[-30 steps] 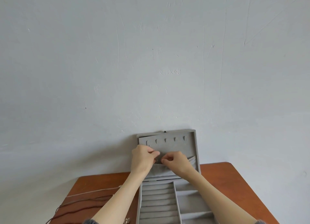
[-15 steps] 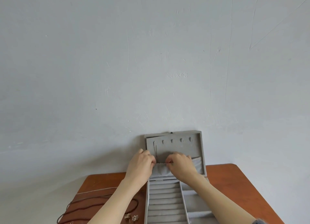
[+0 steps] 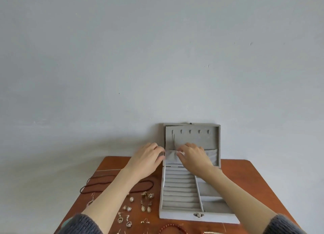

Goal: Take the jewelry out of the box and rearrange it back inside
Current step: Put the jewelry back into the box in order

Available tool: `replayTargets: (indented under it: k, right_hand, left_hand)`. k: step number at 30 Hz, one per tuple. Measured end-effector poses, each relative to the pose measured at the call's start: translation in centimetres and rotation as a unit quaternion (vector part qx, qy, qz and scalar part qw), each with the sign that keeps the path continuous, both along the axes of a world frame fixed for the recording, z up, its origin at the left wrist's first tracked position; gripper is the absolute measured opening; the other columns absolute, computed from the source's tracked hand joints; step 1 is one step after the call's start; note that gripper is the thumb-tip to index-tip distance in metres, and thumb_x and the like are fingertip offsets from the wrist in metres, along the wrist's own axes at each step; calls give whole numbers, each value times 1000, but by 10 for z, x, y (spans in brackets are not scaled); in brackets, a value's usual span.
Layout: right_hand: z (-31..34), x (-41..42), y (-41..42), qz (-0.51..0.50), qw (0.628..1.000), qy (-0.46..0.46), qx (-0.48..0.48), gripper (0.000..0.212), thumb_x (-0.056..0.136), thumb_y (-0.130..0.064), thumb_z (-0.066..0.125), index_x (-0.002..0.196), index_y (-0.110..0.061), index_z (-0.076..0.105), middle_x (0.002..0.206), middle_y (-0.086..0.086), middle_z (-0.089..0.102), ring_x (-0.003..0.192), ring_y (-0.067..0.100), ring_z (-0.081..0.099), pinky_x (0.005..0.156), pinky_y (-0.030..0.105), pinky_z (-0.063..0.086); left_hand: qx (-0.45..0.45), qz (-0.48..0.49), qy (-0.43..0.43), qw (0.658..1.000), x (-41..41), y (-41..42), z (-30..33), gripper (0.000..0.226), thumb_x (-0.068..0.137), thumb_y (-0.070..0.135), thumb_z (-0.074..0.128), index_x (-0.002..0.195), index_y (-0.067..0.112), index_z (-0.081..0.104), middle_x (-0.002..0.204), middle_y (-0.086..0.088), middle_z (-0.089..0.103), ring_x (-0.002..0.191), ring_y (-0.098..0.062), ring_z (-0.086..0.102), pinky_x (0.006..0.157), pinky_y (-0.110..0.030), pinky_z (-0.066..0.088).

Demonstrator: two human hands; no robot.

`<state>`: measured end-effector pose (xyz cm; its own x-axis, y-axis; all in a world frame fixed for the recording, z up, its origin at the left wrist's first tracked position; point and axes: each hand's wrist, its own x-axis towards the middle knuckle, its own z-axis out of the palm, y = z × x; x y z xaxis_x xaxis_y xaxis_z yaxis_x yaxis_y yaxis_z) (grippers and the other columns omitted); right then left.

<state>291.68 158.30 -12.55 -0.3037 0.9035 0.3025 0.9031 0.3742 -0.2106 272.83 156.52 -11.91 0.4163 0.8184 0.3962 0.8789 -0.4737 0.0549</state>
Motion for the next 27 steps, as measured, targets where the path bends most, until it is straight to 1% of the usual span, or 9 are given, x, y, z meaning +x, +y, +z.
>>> replayTargets:
  k: [3,6,10,15,20,22,24,27]
  right_hand:
    - [-2,-22,-14,51,998,-16,17,34,99,-29,34,124,-17,53,124,3,55,115,23,49,97,35,36]
    - [-10,-53,-24,105,994,-38,21,33,98,-28,36,124,-14,53,124,6,55,117,25,47,99,36,37]
    - [-26,-92,-19,137,988,-71,14,31,98,-24,37,120,-11,54,117,7,56,113,26,49,93,36,41]
    - [-40,-121,3,123,988,-89,-29,31,98,-19,36,117,-8,57,116,9,56,112,28,50,93,37,43]
    - [-45,-138,29,100,990,-80,-57,30,94,-16,41,112,-10,64,115,10,59,107,30,54,90,39,45]
    - [-47,-141,37,91,989,-86,-73,26,91,-16,46,109,-12,64,117,9,59,109,29,54,92,39,45]
    - [-50,-143,43,79,989,-86,-94,22,89,-16,51,105,-12,65,116,9,59,110,29,53,92,39,43]
    - [-56,-144,48,61,990,-53,-115,17,88,-16,54,99,-13,66,114,9,60,114,28,50,91,39,42]
  left_hand:
    - [5,9,11,1000,-27,-18,-7,34,99,34,36,125,19,52,122,4,55,111,-15,52,91,-29,42]
    - [-14,40,27,999,-62,-27,-23,34,98,34,37,125,19,52,124,4,56,116,-15,50,94,-31,42]
    - [-44,90,45,994,-105,-28,-42,35,98,33,36,129,20,49,124,3,54,116,-15,47,92,-30,42]
    - [-74,108,73,989,-132,-13,-59,34,98,25,40,129,18,49,123,0,52,115,-19,45,95,-32,41]
    - [-91,112,81,986,-141,18,-73,30,97,25,42,124,18,52,120,-1,52,114,-20,45,93,-36,41]
    - [-92,111,78,987,-140,27,-76,26,96,24,44,119,18,54,116,-1,53,112,-21,46,91,-36,42]
    - [-93,114,61,987,-139,33,-77,18,95,21,45,108,15,57,109,-2,54,105,-22,50,87,-37,43]
    - [-100,127,38,986,-138,40,-81,15,94,13,43,98,12,57,103,-4,56,99,-23,51,81,-36,44]
